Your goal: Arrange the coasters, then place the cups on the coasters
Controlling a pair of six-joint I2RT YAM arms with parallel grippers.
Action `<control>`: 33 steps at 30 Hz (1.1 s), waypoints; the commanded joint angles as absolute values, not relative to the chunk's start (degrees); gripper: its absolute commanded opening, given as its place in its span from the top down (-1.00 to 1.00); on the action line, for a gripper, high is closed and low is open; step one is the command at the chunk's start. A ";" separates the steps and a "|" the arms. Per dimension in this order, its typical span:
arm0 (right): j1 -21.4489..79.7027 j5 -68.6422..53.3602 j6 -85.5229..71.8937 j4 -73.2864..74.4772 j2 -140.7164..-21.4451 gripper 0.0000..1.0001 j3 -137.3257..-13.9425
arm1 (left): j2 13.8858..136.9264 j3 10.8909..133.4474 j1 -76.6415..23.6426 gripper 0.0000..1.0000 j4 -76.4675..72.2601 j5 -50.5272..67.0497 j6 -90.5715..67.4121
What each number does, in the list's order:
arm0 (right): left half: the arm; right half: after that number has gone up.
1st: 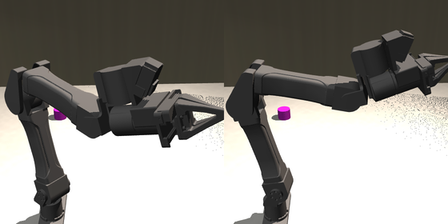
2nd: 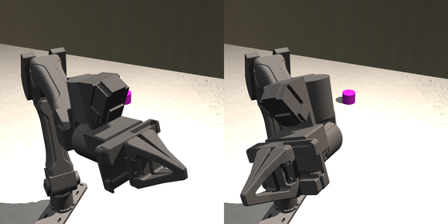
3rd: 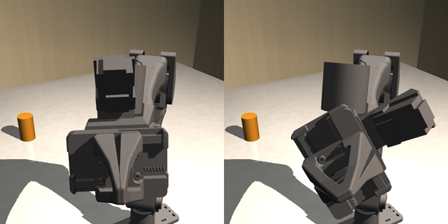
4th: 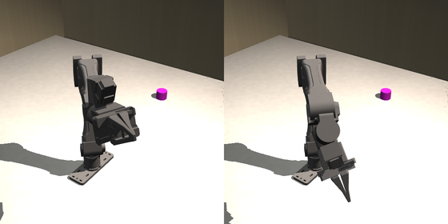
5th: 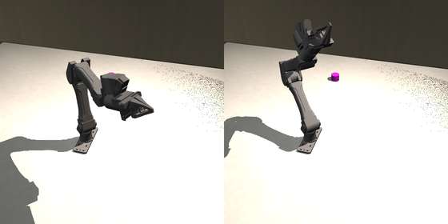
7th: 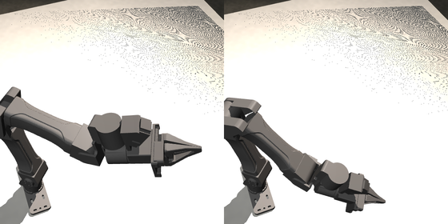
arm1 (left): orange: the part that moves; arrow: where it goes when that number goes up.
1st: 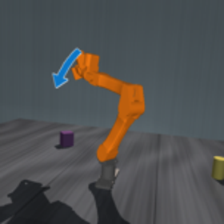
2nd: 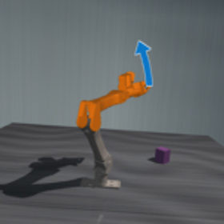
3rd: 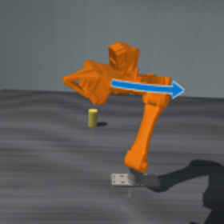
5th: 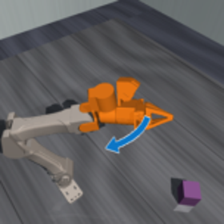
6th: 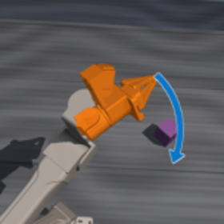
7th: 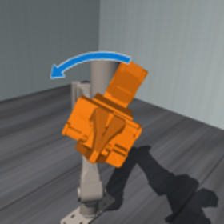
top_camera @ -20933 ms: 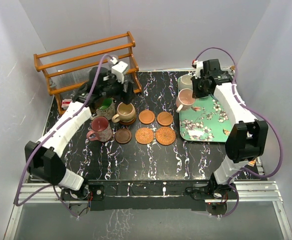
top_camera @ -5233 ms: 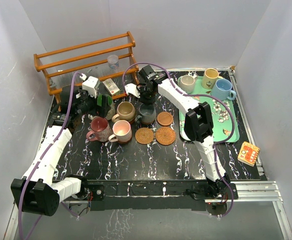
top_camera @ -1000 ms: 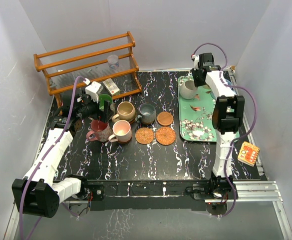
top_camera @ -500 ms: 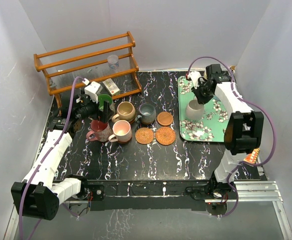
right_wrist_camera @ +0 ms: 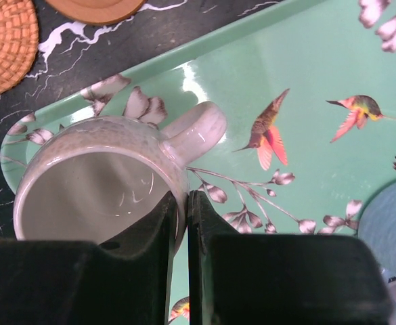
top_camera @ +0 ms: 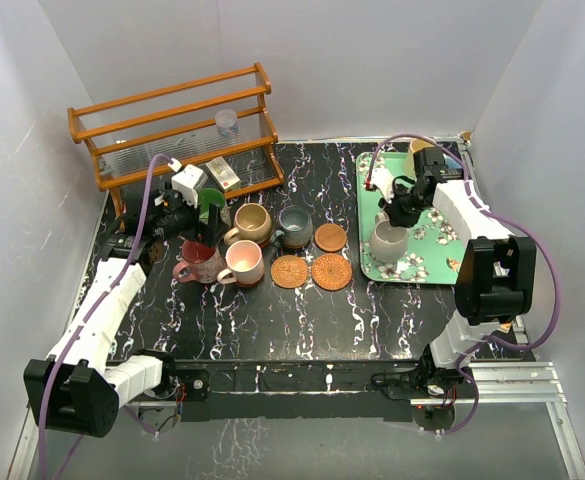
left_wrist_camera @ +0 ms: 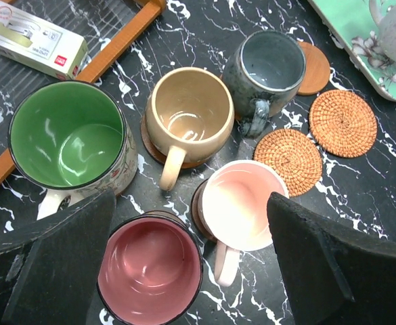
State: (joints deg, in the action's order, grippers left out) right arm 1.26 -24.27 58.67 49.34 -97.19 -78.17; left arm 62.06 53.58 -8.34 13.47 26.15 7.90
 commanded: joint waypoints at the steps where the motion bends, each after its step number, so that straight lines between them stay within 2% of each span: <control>1: 1.14 -28.18 63.76 46.49 -92.70 1.00 -76.27 | 63.45 56.16 -8.08 -0.85 14.54 27.15 9.54; 9: 1.23 -27.68 66.28 42.54 -89.65 0.94 -70.08 | 64.81 56.19 -8.08 -0.86 13.88 27.75 8.66; 19: 1.25 -24.29 63.81 41.44 -86.86 0.45 -68.90 | 64.20 55.03 -8.08 -0.87 13.01 28.03 8.22; 25: 1.23 -20.13 51.37 42.15 -86.09 0.15 -70.16 | 63.36 54.18 -8.09 -0.87 12.59 28.33 8.25; 33: 1.23 -8.07 31.73 40.53 -81.36 -0.01 -66.37 | 63.14 53.26 -8.02 -0.88 11.89 29.53 7.92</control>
State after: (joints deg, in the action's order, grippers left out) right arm 1.28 -15.49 44.42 43.72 -85.47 -67.26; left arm 64.75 53.45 -8.34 13.28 27.07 8.29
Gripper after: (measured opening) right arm 0.495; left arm 0.938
